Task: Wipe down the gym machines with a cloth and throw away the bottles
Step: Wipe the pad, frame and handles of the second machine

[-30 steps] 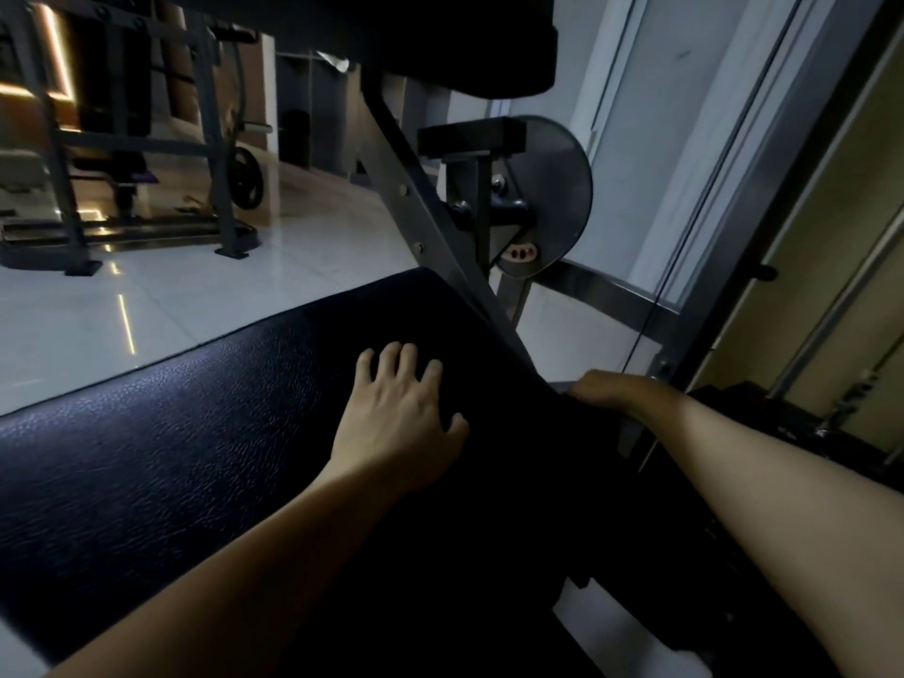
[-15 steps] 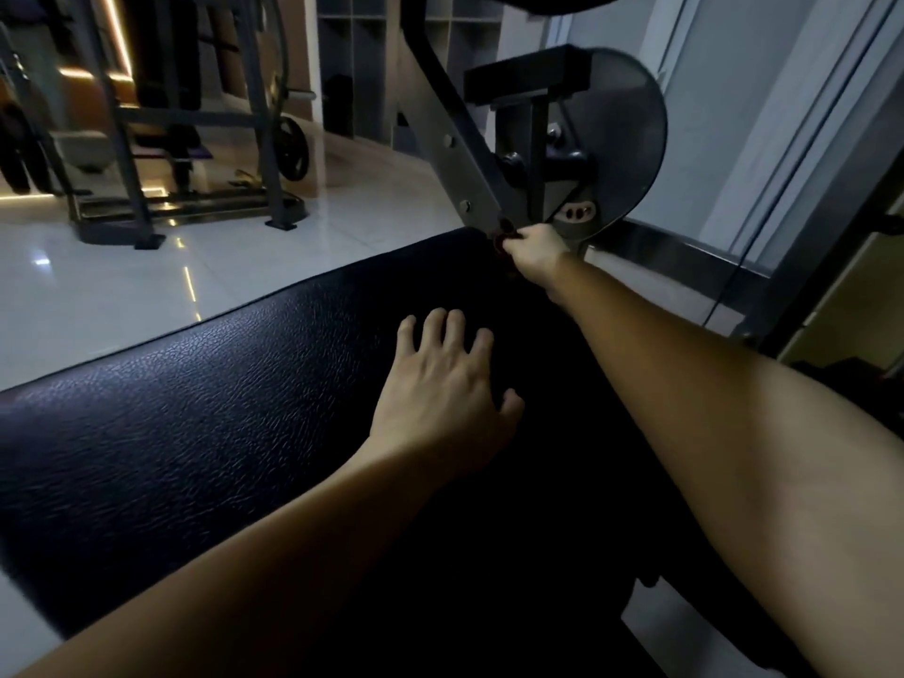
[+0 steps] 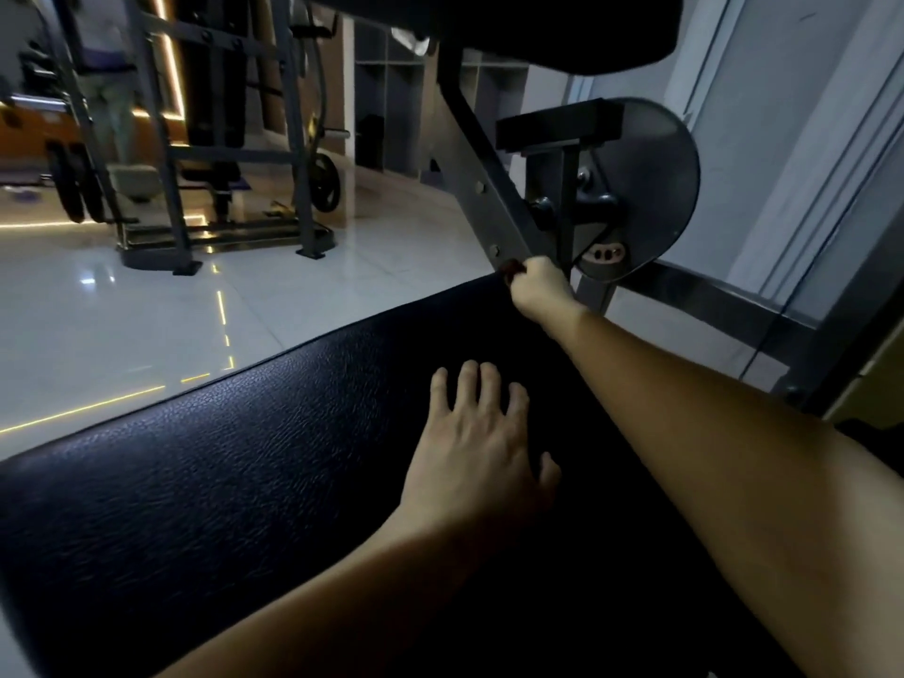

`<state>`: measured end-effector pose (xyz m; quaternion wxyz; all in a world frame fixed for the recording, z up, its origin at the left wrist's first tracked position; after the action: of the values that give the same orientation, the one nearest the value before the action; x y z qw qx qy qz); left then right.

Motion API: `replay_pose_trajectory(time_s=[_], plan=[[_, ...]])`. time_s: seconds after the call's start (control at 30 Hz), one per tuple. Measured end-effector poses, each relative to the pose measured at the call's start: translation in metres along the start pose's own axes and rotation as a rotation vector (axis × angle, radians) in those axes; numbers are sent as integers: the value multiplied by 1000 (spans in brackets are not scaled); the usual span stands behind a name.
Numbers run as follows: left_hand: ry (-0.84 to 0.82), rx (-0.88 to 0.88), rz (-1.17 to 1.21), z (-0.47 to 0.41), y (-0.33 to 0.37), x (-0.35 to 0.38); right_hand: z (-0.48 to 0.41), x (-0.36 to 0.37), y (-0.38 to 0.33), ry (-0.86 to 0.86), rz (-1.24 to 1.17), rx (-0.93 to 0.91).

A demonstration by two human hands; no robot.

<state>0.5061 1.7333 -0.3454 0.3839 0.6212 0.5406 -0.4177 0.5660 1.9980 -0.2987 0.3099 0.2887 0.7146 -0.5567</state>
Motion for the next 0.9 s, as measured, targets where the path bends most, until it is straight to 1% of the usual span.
replay_pose_trajectory(time_s=[0.13,0.23,0.33,0.4,0.43,0.5,0.63,0.73,0.8,0.9], plan=[[30,-1,-13,0,-2,4,-11,14,-29,-12,78,-78],[29,-4,-16,3,0,-1,-5,7,-19,-3,71,-126],[38,-5,-14,3,-1,-3,10,-7,20,-38,0,-50],[50,-4,-8,4,0,-3,26,-16,51,-63,22,10],[51,-4,-3,4,0,-2,33,-18,61,-58,49,25],[44,-2,6,4,1,-1,45,-21,67,11,91,29],[62,-1,-7,3,0,-1,29,-10,29,88,86,-62],[60,-4,-24,1,0,2,12,3,-9,98,153,-129],[64,-1,-30,0,0,4,9,9,-28,49,200,-226],[76,-9,-45,0,0,7,23,24,-56,-70,242,-425]])
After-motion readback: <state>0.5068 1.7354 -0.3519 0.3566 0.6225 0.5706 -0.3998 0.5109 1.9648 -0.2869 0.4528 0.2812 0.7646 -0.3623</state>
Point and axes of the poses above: each hand's wrist, its own z-axis away from the middle knuckle, its own x-axis out of the palm, y = z × x, the point moved 2 cm from there along -z, towards the middle knuckle, and after that the axes turned 1 degree about x, right-handed, at the moved point
